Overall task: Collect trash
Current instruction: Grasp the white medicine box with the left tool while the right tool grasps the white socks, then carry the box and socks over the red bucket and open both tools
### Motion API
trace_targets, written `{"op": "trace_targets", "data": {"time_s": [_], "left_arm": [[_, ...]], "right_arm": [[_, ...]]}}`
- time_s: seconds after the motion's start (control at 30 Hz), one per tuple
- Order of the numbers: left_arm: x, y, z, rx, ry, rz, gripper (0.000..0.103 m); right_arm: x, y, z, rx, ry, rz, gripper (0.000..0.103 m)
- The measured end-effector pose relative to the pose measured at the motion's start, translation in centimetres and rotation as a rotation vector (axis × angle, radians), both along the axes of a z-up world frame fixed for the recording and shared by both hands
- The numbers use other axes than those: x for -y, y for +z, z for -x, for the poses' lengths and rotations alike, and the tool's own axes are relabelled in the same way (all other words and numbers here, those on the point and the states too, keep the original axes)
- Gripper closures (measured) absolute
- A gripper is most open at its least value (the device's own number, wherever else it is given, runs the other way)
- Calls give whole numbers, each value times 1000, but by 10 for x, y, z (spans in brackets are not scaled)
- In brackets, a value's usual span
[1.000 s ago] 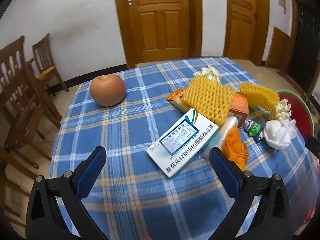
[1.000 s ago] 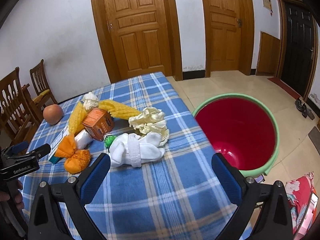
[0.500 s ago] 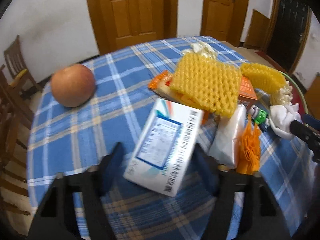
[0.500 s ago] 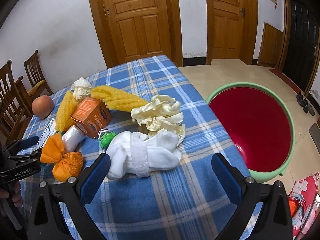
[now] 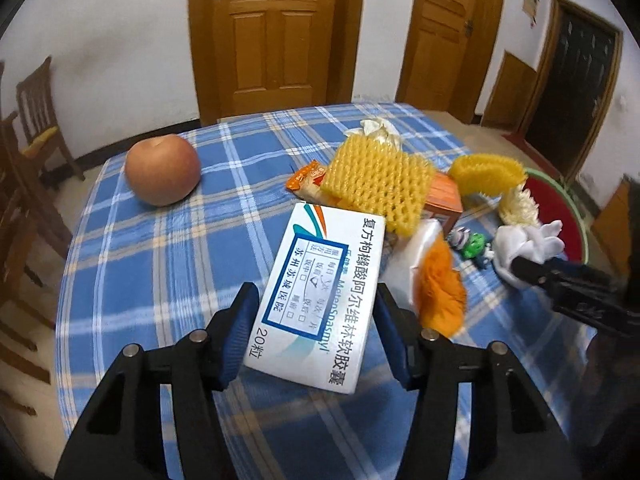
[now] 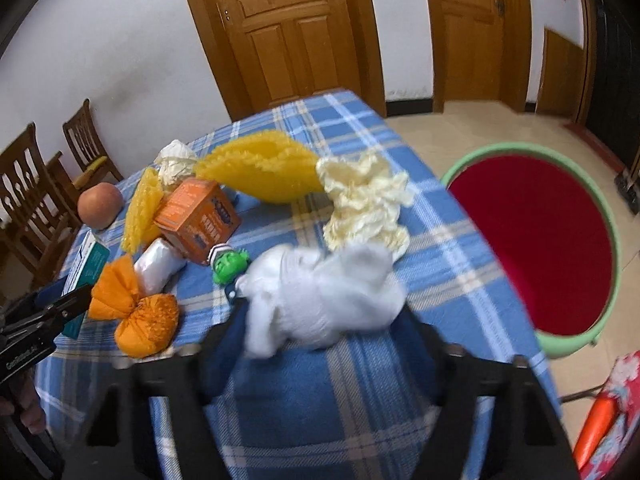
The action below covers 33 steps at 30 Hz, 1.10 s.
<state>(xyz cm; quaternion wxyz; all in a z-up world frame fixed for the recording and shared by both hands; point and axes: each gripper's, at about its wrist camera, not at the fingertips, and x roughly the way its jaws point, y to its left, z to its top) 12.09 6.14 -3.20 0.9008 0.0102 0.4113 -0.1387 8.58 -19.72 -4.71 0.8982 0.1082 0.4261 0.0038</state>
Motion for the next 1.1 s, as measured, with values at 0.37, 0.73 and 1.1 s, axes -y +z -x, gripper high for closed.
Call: {"op": "trace_targets", "data": {"time_s": [0.37, 0.73, 1.1], "left_arm": [[9, 16, 28, 11, 64, 103, 45], [48, 35, 41, 33, 13, 147, 45], [116, 51, 36, 38, -76, 153, 45]], "right_arm": [[5, 10, 23, 47, 27, -37, 69], [28, 35, 54, 111, 19, -42, 69], [79, 55, 71, 169, -57, -33, 69]]}}
